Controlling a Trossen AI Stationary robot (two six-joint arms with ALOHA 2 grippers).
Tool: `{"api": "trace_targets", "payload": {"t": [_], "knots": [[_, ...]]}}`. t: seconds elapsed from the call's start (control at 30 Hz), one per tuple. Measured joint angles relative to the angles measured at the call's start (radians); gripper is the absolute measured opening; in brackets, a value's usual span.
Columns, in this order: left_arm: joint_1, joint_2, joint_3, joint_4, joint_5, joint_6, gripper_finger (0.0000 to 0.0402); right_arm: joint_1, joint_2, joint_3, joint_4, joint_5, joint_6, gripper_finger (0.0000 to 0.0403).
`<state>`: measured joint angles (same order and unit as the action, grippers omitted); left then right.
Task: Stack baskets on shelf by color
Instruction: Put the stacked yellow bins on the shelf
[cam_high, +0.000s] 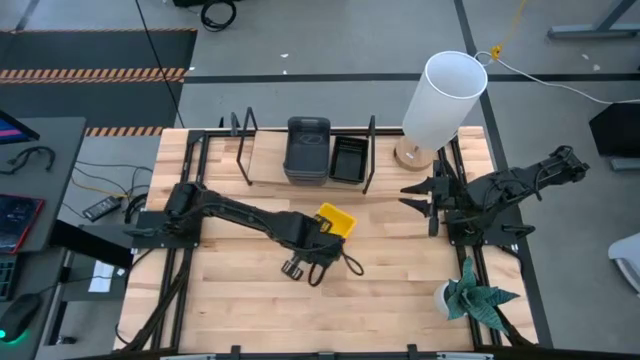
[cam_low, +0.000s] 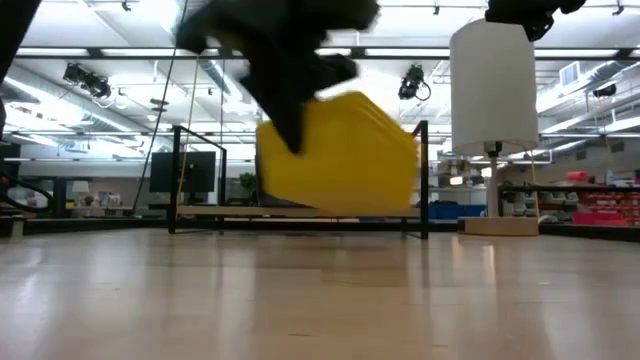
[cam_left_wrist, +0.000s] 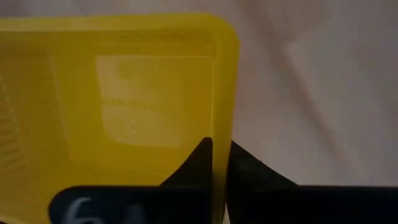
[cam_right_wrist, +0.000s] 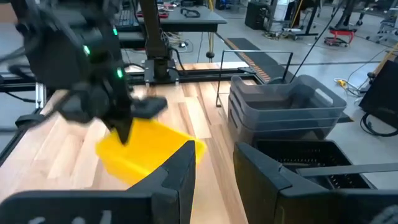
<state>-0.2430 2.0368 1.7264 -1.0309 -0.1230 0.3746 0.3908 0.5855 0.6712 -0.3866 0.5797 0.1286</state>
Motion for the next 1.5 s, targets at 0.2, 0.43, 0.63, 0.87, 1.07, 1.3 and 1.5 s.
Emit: {"api": "trace_targets", "payload": {"t": [0.2,0.43,0.63,0.87,1.07,1.3,1.5], "knots": [[-0.039,-0.057,-0.001,-0.151,0.05,-0.204,0.0019,0.0,0.004,0.0,0.001,0.004,-0.002,0.0114],[-0.051,-0.094,-0.124,-0.17,0.044,-0.343,0.0026,0.0,0.007,0.0,0.006,0.004,-0.008,0.0114],[-0.042,-0.175,-0.318,-0.138,0.031,-0.419,0.0019,0.0,0.018,0.0,0.005,0.004,-0.008,0.0114],[-0.034,-0.312,-0.396,-0.133,-0.055,-0.52,0.0028,0.0,0.024,0.0,0.005,0.004,-0.007,0.0114],[-0.036,-0.365,-0.401,-0.196,-0.089,-0.564,0.0019,0.0,0.025,0.0,0.005,0.004,-0.008,0.0114],[-0.034,-0.422,-0.528,-0.186,-0.178,-0.599,0.0031,0.0,0.025,0.0,0.004,0.004,-0.008,0.0114],[-0.005,-0.462,-0.561,-0.157,-0.238,-0.591,0.0019,-0.001,0.025,0.0,0.006,0.004,-0.016,0.0114]]}}
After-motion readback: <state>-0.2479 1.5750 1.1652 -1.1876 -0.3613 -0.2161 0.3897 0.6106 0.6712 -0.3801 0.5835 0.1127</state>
